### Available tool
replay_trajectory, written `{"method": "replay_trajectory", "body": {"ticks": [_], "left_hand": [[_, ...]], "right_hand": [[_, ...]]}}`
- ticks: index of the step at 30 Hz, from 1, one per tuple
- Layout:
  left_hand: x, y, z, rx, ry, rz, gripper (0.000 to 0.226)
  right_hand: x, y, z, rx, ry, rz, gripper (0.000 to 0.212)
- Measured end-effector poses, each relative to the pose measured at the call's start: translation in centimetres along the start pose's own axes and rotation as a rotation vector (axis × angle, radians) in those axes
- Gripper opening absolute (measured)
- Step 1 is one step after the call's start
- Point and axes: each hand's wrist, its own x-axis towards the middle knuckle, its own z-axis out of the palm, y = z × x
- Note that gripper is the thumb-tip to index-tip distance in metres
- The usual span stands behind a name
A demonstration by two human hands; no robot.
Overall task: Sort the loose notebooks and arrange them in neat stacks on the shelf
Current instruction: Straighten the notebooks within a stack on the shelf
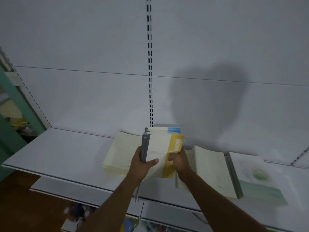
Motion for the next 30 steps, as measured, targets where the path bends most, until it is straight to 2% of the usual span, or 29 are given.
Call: {"method": "replay_trajectory", "body": {"ticks": [2,6,12,17,22,27,30], "left_hand": [[-0.1,-0.4,0.5,-0.018,-0.006,0.002,0.066],[-0.1,-1.9,0.9,-0.097,0.010,0.010,0.064],[0.2,-2.6,0.6,-0.170,0.052,0.016,0.068],[0.6,-2.3,0.2,-0.179,-0.046,0.005,0.080],[0.6,-2.2,0.1,-0.165,-0.078,-0.029,0.076],[1.8,-1.5,-0.1,-0.238,-0.067,-0.123,0.066],[1.8,-1.8,-0.3,-0.245,-0.068,-0.170,0.066]], "right_hand": [[-0.2,0.1,-0.3,-0.004,0.018,-0.050,0.035],[0.0,1.2,-0.5,-0.094,-0.042,-0.110,0.036],[0.4,0.6,0.5,-0.022,-0.063,-0.068,0.059],[0.6,2.4,0.7,0.012,-0.088,-0.043,0.069],[0.5,2.7,1.2,0.103,-0.031,0.069,0.061],[-0.4,2.7,1.1,0.148,-0.038,0.042,0.040],[-1.6,3.3,1.1,0.122,-0.051,0.035,0.046]]}}
